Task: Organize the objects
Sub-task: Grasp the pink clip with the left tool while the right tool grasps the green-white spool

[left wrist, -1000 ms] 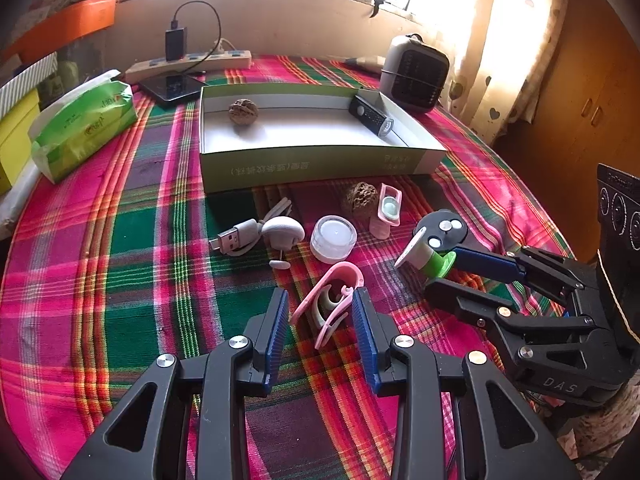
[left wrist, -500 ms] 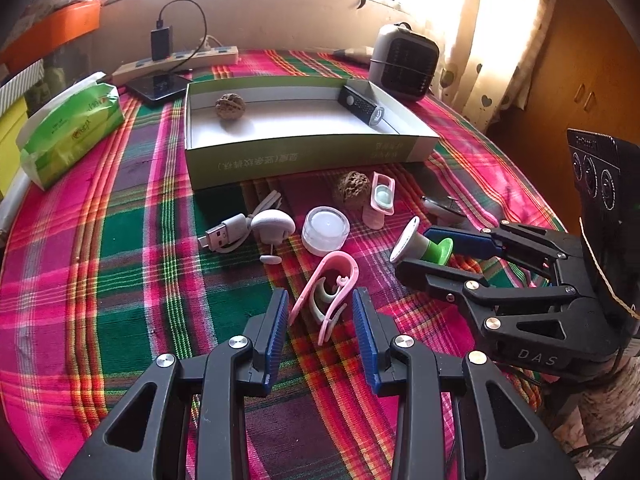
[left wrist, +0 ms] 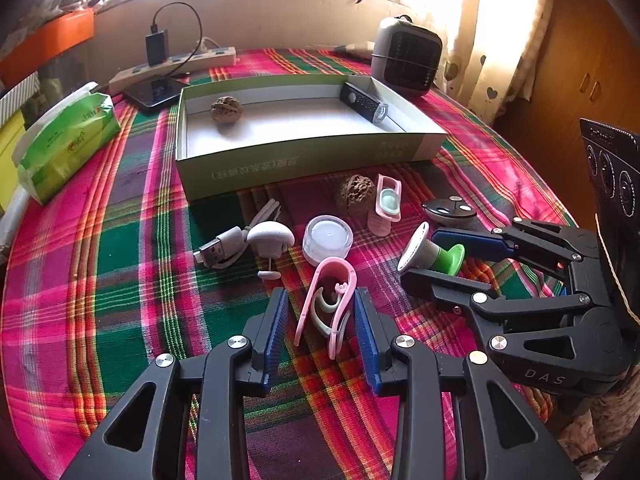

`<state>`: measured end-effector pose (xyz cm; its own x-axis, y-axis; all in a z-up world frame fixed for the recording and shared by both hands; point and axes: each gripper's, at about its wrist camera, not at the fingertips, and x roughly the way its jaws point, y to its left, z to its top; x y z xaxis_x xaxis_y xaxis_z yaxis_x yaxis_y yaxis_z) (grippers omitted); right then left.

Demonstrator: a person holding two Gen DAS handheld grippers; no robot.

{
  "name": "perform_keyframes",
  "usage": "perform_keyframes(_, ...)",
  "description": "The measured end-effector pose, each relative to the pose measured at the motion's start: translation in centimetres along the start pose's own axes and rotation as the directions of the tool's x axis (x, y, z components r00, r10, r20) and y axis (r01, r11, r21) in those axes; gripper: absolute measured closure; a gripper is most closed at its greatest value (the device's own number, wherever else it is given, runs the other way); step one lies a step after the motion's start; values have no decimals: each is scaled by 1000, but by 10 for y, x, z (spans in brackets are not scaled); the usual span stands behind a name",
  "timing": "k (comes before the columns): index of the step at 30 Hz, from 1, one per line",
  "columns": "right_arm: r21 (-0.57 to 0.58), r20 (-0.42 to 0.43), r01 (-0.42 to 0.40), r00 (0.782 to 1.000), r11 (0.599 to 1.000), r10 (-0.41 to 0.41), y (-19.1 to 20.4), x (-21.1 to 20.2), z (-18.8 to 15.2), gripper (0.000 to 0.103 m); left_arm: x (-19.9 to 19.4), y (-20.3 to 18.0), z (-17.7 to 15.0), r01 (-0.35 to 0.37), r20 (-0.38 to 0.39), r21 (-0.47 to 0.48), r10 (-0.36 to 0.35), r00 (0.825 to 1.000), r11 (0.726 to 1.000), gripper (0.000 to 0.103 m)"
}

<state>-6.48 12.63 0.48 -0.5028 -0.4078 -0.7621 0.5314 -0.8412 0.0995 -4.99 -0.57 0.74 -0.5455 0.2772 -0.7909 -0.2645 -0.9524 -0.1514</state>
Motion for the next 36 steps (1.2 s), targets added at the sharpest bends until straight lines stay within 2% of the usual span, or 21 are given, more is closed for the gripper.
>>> perform_keyframes(5, -17, -3, 15, 1000, 1000, -15, 3, 1, 0, 59, 1, 0, 1, -2, 0, -13, 2, 1000, 1000, 71)
perform_keyframes(10, -4, -1, 21, 1000, 1000, -21, -1, 0, 0, 66, 1, 0, 1, -10, 1, -15, 10, 1000, 1000, 72)
perform_keyframes(12, -2, -1, 22, 1000, 1000, -22, -2, 0, 0, 69, 2, 0, 2, -21, 1, -18, 21, 1000, 1000, 76)
perform_keyframes(14, -1, 0, 20, 1000, 1000, -20, -1, 0, 0, 69, 2, 1, 2, -32, 1, -19, 32, 999, 999, 81)
perform_keyframes(36, 3, 6, 19, 1000, 1000, -19, -1, -1, 0, 69, 0, -3, 1, -60, 10, -14, 60, 998, 998, 82)
